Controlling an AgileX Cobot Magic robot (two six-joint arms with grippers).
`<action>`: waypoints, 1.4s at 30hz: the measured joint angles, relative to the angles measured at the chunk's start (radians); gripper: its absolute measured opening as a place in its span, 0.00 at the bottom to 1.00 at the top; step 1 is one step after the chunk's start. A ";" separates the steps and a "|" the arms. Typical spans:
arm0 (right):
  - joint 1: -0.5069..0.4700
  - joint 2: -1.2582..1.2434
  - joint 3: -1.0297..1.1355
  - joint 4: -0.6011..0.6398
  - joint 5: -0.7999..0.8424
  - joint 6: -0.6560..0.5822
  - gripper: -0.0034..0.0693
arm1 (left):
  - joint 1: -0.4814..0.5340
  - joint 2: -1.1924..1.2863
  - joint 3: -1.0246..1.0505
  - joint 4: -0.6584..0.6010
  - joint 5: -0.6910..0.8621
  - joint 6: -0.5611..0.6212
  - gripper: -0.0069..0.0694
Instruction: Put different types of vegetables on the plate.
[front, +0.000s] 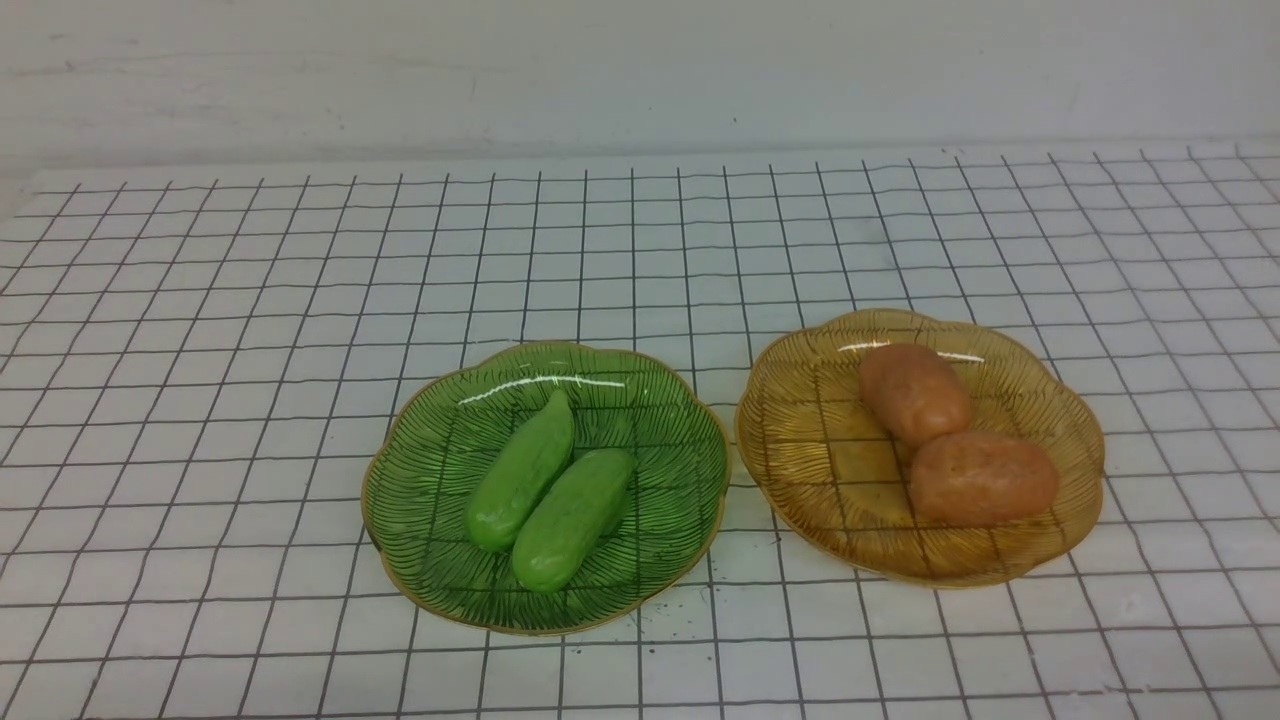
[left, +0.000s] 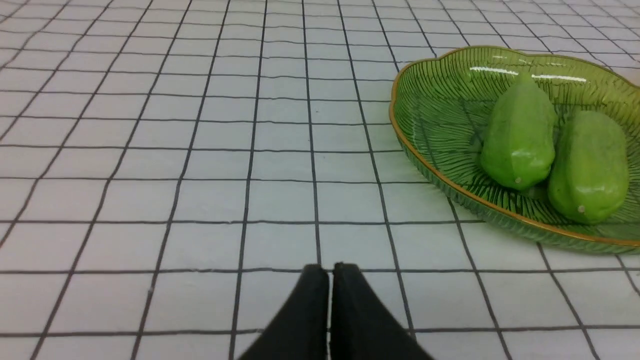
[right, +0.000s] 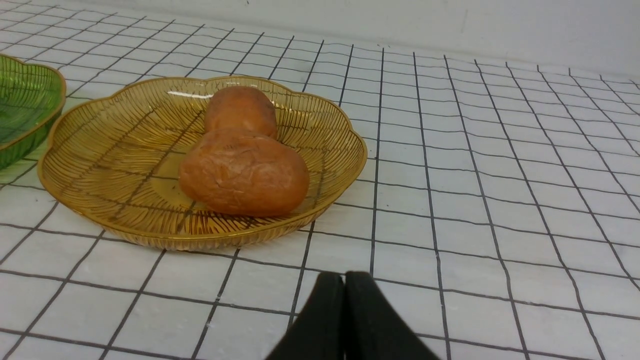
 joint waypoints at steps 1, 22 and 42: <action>0.000 0.000 0.000 0.000 0.000 0.000 0.03 | 0.012 0.000 0.000 0.000 0.001 -0.003 0.08; 0.000 0.000 0.000 0.000 0.000 0.000 0.03 | 0.058 0.000 0.000 0.000 0.002 -0.009 0.08; 0.000 0.000 0.000 0.000 0.000 0.000 0.03 | 0.058 0.000 0.000 0.000 0.002 -0.009 0.08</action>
